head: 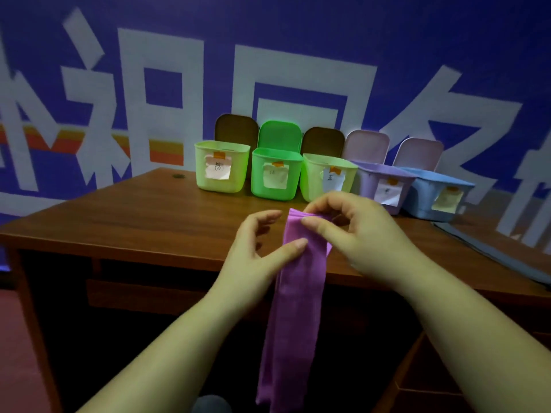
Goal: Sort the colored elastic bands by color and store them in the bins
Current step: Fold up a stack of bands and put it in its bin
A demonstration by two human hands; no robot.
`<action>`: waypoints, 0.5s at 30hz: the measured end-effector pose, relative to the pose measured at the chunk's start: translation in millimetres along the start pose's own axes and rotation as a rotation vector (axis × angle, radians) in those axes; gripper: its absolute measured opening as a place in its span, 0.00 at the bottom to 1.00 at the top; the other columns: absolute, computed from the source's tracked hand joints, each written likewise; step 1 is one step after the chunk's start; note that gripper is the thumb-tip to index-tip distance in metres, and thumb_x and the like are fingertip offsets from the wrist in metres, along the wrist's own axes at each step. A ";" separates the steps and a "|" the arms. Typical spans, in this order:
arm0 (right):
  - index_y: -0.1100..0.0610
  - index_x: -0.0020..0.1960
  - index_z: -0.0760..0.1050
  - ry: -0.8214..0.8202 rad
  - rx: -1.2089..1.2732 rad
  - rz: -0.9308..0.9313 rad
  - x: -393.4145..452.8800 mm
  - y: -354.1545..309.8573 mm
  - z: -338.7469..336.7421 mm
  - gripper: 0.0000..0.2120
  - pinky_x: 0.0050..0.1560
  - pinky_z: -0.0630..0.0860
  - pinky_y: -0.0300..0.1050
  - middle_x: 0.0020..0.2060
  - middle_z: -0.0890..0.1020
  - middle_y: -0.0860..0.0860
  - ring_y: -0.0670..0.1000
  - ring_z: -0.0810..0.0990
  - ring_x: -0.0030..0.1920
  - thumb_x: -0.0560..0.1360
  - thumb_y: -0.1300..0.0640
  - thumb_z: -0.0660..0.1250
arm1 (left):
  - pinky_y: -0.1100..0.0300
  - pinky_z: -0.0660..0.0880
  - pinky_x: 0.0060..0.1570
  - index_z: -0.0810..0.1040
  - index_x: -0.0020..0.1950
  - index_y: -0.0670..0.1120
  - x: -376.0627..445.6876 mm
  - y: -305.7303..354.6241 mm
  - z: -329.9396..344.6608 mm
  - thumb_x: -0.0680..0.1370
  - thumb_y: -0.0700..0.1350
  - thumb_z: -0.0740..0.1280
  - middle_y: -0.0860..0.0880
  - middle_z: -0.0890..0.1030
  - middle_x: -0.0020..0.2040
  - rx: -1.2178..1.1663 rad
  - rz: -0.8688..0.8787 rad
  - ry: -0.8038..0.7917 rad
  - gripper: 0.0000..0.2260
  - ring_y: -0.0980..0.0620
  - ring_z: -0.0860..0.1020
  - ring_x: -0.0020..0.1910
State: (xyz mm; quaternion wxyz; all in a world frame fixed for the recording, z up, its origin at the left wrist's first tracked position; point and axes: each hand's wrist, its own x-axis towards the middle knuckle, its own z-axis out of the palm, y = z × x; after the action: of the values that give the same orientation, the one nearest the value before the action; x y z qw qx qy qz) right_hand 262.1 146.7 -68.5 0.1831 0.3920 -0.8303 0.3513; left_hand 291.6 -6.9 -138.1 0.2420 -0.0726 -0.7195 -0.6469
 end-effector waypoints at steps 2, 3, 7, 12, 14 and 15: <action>0.47 0.45 0.76 0.007 -0.032 -0.054 7.0 -20.0 -20.2 0.04 0.45 0.73 0.32 0.39 0.79 0.41 0.40 0.77 0.43 0.74 0.57 0.68 | 0.51 0.70 0.64 0.77 0.58 0.52 10.5 22.1 -3.8 0.67 0.57 0.73 0.51 0.80 0.58 -0.036 0.078 -0.150 0.22 0.54 0.76 0.60; 0.48 0.45 0.76 0.026 -0.050 -0.088 9.7 -30.0 -30.1 0.04 0.45 0.73 0.31 0.39 0.79 0.41 0.40 0.77 0.44 0.74 0.57 0.68 | 0.55 0.73 0.60 0.79 0.56 0.48 13.0 35.7 -4.7 0.69 0.53 0.73 0.50 0.82 0.54 -0.067 0.116 -0.180 0.18 0.54 0.78 0.57; 0.47 0.46 0.76 0.080 -0.113 -0.184 13.1 -69.5 -61.7 0.03 0.46 0.74 0.30 0.39 0.79 0.39 0.39 0.77 0.47 0.74 0.54 0.68 | 0.60 0.76 0.45 0.81 0.49 0.40 11.8 79.1 -6.7 0.74 0.46 0.68 0.40 0.83 0.46 -0.092 0.314 -0.151 0.10 0.54 0.79 0.44; 0.49 0.50 0.80 0.112 -0.131 -0.163 13.5 -92.9 -77.5 0.08 0.46 0.77 0.37 0.42 0.82 0.43 0.41 0.79 0.45 0.71 0.50 0.70 | 0.63 0.75 0.42 0.82 0.47 0.45 -0.8 103.4 -12.8 0.75 0.44 0.68 0.46 0.84 0.42 -0.041 0.431 -0.065 0.05 0.54 0.79 0.41; 0.47 0.54 0.79 0.047 -0.156 -0.105 16.0 -97.8 -81.9 0.13 0.49 0.78 0.39 0.45 0.82 0.43 0.42 0.79 0.47 0.71 0.47 0.70 | 0.63 0.75 0.41 0.82 0.47 0.45 -4.5 107.6 -15.2 0.76 0.45 0.68 0.46 0.83 0.41 -0.013 0.450 -0.051 0.06 0.53 0.79 0.41; 0.45 0.55 0.78 -0.001 -0.179 -0.079 17.3 -99.8 -83.9 0.14 0.48 0.78 0.37 0.46 0.81 0.42 0.41 0.79 0.47 0.71 0.45 0.69 | 0.64 0.75 0.40 0.82 0.46 0.45 -6.4 109.2 -16.3 0.75 0.46 0.68 0.46 0.83 0.41 -0.004 0.447 -0.048 0.07 0.53 0.79 0.41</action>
State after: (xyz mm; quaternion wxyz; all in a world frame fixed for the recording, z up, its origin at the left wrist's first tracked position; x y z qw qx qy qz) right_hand 331.5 154.1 43.0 0.2308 0.4064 -0.8425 0.2680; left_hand 346.9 -4.7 -42.3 0.3622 -0.2461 -0.6898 -0.5766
